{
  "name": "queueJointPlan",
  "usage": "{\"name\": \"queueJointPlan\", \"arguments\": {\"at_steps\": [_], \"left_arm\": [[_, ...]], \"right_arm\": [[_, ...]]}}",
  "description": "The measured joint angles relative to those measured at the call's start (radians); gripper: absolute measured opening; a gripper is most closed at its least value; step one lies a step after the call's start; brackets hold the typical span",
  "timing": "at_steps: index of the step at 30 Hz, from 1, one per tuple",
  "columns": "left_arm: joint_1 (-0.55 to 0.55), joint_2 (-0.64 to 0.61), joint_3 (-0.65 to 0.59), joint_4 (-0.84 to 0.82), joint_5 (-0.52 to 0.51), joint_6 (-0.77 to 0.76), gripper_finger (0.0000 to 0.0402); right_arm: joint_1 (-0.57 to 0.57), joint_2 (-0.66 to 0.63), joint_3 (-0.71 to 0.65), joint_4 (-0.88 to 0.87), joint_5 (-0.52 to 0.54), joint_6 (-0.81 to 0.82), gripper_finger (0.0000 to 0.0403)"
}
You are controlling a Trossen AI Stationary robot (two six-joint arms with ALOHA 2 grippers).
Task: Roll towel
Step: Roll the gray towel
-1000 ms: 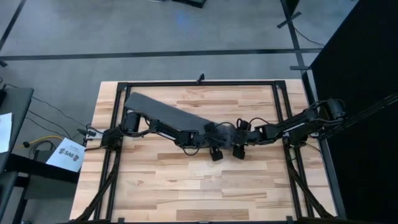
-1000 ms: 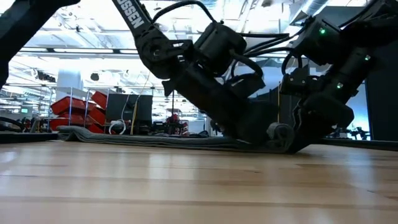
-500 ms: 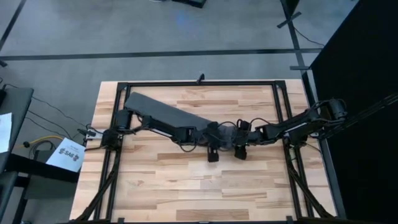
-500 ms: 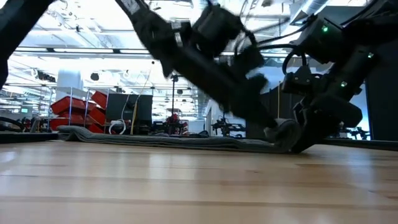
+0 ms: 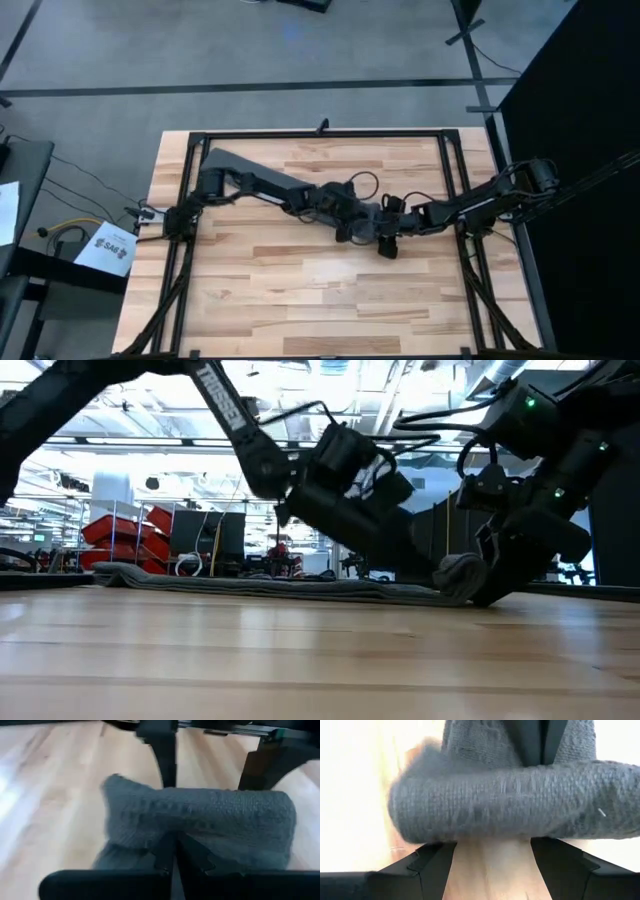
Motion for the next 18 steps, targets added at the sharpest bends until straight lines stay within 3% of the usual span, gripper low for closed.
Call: {"name": "queueJointPlan", "arguments": {"at_steps": [6, 18], "left_arm": [[-0.001, 0.099, 0.005, 0.126, 0.016, -0.045, 0.0006], [0.000, 0.108, 0.004, 0.155, 0.003, -0.025, 0.0006]], "right_arm": [[-0.001, 0.001, 0.000, 0.021, 0.002, 0.005, 0.0255], [-0.010, 0.001, 0.025, 0.023, 0.050, -0.015, 0.0255]]}}
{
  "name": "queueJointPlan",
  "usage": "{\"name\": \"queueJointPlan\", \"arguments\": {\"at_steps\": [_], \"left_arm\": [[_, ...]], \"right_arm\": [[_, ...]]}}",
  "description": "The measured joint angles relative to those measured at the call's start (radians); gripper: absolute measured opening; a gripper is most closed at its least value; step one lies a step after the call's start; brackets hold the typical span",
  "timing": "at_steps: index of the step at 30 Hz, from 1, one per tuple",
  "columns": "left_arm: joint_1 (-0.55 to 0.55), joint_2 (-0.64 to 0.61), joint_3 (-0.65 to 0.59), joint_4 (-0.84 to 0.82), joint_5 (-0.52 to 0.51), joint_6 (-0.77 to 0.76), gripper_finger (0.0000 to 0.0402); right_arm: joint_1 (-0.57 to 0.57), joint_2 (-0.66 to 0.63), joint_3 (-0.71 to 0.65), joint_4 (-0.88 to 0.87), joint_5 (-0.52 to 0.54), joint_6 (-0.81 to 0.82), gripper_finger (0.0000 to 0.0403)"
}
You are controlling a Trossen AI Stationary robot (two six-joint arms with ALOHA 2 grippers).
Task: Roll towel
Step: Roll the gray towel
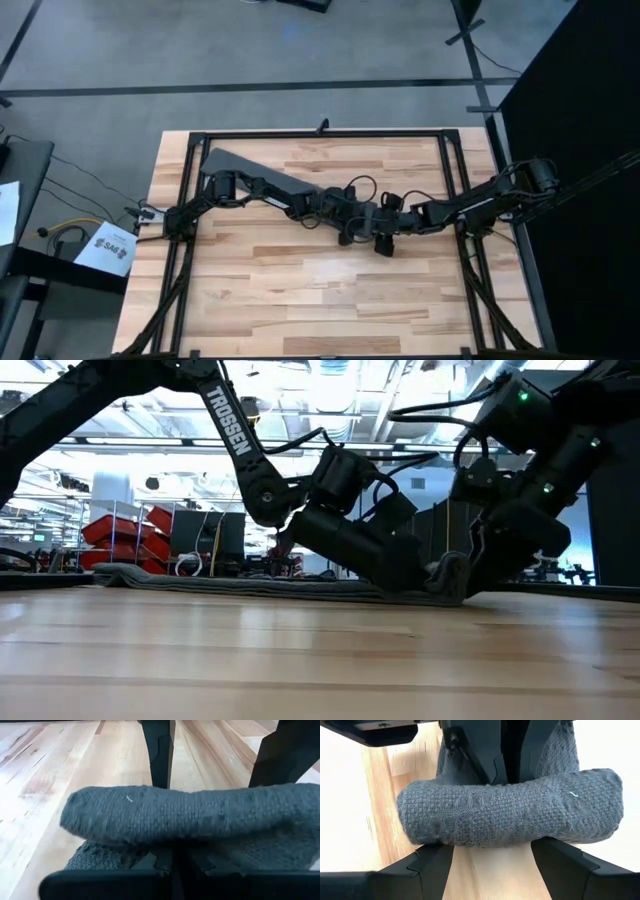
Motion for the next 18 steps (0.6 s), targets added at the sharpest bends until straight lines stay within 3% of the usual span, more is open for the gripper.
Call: {"name": "queueJointPlan", "arguments": {"at_steps": [18], "left_arm": [[0.000, 0.001, 0.000, 0.003, -0.015, 0.008, 0.0006]], "right_arm": [[-0.026, 0.000, 0.042, 0.004, 0.003, -0.076, 0.0255]]}}
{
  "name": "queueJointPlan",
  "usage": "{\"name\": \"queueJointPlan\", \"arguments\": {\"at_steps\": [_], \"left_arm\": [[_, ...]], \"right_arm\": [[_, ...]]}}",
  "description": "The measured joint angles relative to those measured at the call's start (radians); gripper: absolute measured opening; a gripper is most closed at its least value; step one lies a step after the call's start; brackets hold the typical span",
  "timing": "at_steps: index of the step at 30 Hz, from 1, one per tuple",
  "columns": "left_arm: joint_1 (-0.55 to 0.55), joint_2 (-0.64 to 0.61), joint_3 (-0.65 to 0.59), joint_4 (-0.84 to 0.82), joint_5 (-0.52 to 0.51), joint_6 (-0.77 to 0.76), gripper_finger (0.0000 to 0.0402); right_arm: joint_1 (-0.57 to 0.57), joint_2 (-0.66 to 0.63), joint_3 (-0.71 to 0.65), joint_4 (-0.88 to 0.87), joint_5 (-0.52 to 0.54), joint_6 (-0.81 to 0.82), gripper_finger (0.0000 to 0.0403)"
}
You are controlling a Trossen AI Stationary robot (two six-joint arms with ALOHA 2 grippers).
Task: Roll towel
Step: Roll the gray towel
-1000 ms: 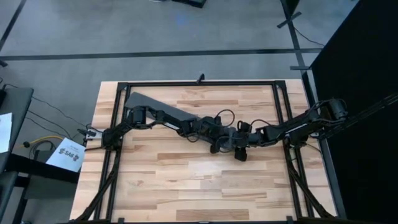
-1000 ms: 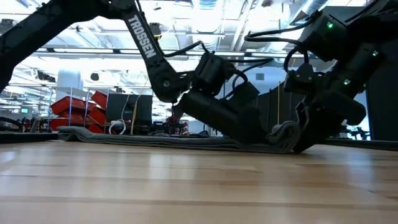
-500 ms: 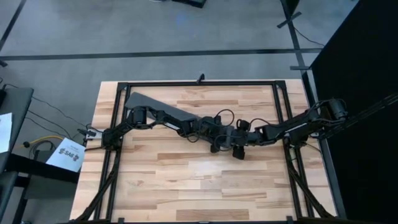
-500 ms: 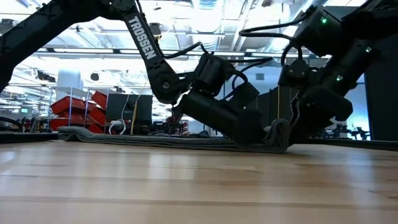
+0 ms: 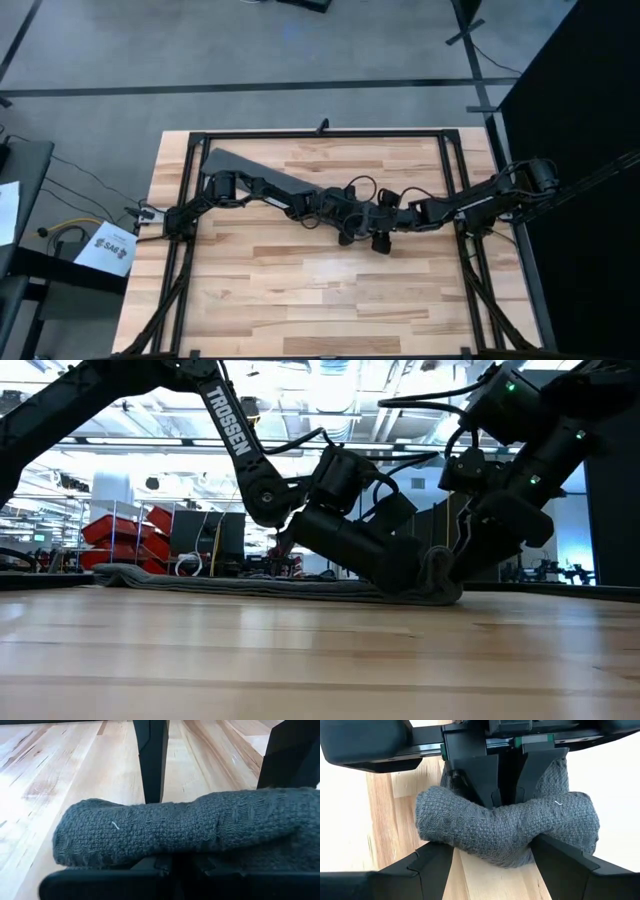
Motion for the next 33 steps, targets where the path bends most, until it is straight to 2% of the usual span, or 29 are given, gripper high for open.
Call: {"name": "queueJointPlan", "arguments": {"at_steps": [6, 13, 22, 33], "left_arm": [[0.000, 0.001, 0.000, 0.002, 0.000, 0.003, 0.0006], [0.000, 0.001, 0.000, 0.003, -0.005, 0.003, 0.0006], [0.000, -0.008, 0.000, -0.015, -0.005, 0.013, 0.0006], [0.000, -0.114, -0.004, -0.254, -0.040, 0.096, 0.0006]], "right_arm": [[-0.005, -0.001, 0.002, -0.015, -0.017, 0.001, 0.0255], [-0.067, -0.002, 0.002, -0.009, -0.087, -0.009, 0.0255], [-0.106, 0.051, 0.003, 0.047, -0.133, -0.061, 0.0255], [-0.125, 0.156, 0.008, 0.165, -0.141, -0.089, 0.0255]]}}
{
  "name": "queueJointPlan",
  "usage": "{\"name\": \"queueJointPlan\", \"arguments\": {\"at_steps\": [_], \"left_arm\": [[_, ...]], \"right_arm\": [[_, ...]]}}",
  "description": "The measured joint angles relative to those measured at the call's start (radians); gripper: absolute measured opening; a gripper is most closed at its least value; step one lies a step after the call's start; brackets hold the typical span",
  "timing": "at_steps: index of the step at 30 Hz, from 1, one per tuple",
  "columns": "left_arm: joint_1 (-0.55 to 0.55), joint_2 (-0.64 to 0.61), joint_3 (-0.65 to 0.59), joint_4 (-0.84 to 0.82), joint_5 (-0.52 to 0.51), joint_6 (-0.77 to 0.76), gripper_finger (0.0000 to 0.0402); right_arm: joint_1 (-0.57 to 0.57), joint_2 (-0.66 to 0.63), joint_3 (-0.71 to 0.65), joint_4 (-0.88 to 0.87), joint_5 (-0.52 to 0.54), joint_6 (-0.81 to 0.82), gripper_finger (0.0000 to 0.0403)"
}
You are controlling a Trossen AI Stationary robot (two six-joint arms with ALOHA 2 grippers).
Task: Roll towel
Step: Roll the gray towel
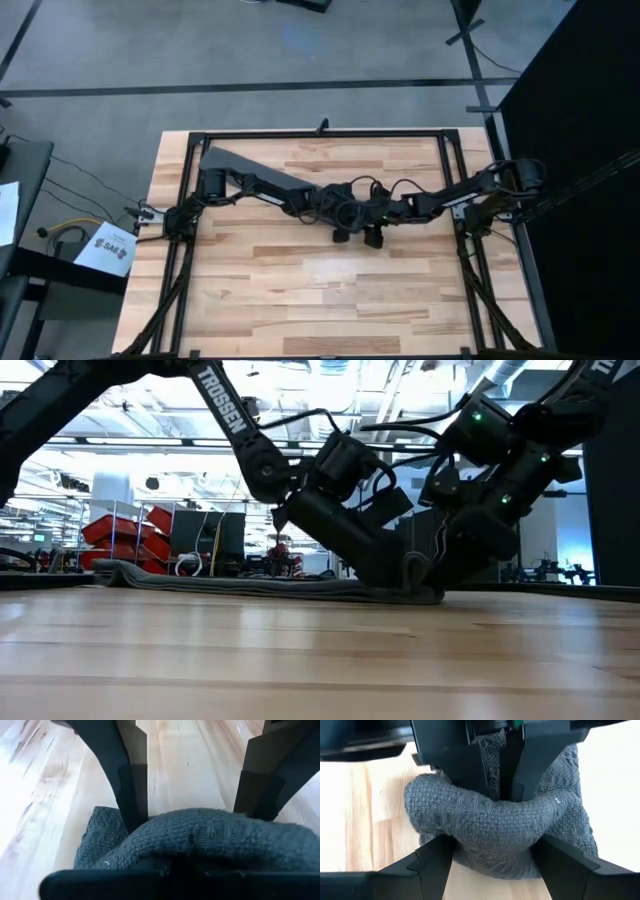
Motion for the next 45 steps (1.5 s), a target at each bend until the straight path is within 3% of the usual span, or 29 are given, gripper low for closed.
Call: {"name": "queueJointPlan", "arguments": {"at_steps": [9, 24, 36, 45], "left_arm": [[-0.001, -0.036, 0.005, -0.132, -0.028, 0.001, 0.0006], [-0.008, -0.221, 0.006, -0.451, -0.084, -0.027, 0.0006], [-0.082, -0.156, -0.045, -0.336, -0.098, -0.209, 0.0006], [-0.086, -0.156, -0.048, -0.326, -0.128, -0.229, 0.0006]], "right_arm": [[-0.006, 0.028, -0.002, 0.037, -0.007, -0.006, 0.0255], [-0.006, 0.029, -0.004, 0.038, -0.010, -0.023, 0.0255], [-0.007, 0.007, -0.009, 0.064, -0.015, -0.080, 0.0255], [0.018, -0.077, -0.011, 0.035, -0.023, -0.097, 0.0255]]}}
